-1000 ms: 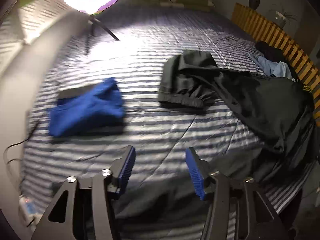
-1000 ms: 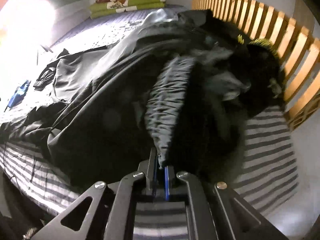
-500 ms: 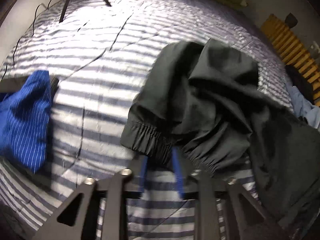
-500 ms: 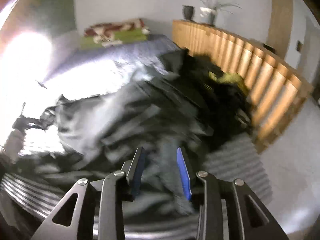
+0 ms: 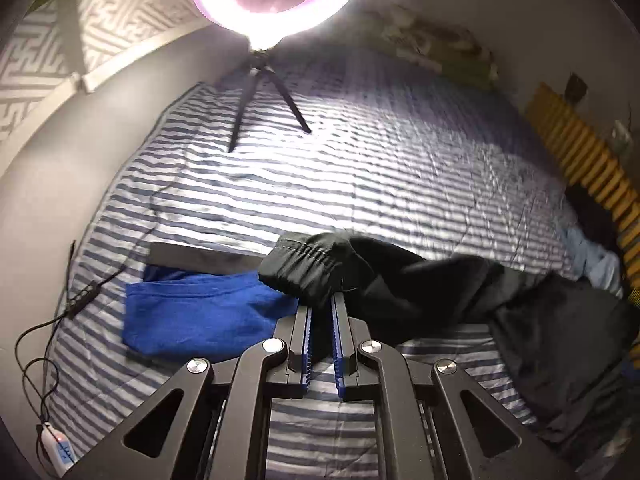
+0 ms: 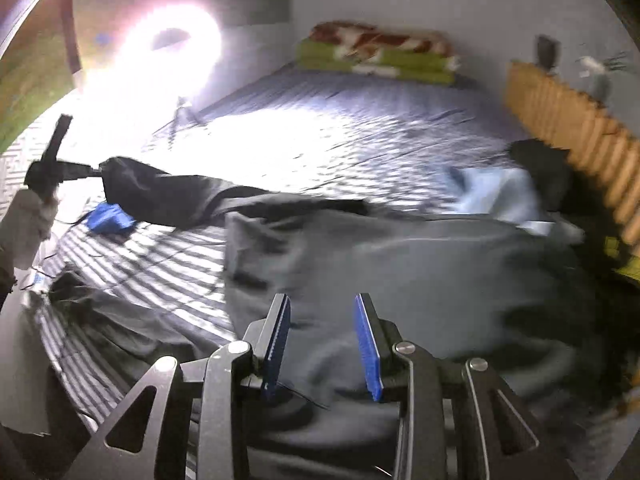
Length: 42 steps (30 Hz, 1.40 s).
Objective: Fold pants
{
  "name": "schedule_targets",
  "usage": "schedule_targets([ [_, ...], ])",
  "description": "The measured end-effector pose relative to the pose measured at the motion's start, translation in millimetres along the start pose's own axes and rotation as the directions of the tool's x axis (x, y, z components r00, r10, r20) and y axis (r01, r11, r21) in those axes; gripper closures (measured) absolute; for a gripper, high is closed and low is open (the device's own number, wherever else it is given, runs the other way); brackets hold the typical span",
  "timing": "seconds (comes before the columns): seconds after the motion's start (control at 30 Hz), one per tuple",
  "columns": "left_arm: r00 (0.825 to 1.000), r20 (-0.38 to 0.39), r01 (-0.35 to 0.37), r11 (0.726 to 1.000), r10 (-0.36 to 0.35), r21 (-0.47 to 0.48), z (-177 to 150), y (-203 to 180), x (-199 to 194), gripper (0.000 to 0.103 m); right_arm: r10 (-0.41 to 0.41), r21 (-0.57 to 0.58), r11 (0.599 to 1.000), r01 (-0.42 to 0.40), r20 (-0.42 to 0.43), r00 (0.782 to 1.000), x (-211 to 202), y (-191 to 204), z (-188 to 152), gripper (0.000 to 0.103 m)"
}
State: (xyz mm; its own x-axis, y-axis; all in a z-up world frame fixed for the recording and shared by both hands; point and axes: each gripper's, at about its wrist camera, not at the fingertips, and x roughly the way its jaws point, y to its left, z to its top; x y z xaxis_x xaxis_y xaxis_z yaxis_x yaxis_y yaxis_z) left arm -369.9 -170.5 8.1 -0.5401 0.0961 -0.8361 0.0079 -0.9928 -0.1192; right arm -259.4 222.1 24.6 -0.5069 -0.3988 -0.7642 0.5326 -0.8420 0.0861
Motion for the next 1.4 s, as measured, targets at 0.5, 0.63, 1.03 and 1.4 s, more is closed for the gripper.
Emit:
schedule_targets([
  [0.5, 0.996, -0.014, 0.084, 0.993, -0.086, -0.083, -5.8, 60.0, -65.5, 0.097, 0.01, -0.329, 0.94, -0.087, -0.231, 0.973, 172.6, 130.2, -10.8, 0.064],
  [0.63, 0.997, -0.027, 0.072, 0.996, -0.074, -0.057, -24.3, 66.4, -80.8, 0.097, 0.092, -0.288, 0.946, -0.148, -0.202, 0.975, 175.5, 144.2, -2.5, 0.063],
  [1.03, 0.979, -0.164, -0.114, 0.993, 0.118, 0.036, -44.5, 98.8, 22.3, 0.081, 0.021, -0.266, 0.961, -0.074, -0.2, 0.98, 196.9, 126.5, 32.7, 0.063],
  [1.4, 0.941, -0.338, 0.061, 0.995, -0.031, 0.078, -118.2, 65.1, 88.9, 0.04, 0.277, 0.144, 0.959, -0.245, -0.274, 0.921, 191.5, 56.8, 29.7, 0.061],
])
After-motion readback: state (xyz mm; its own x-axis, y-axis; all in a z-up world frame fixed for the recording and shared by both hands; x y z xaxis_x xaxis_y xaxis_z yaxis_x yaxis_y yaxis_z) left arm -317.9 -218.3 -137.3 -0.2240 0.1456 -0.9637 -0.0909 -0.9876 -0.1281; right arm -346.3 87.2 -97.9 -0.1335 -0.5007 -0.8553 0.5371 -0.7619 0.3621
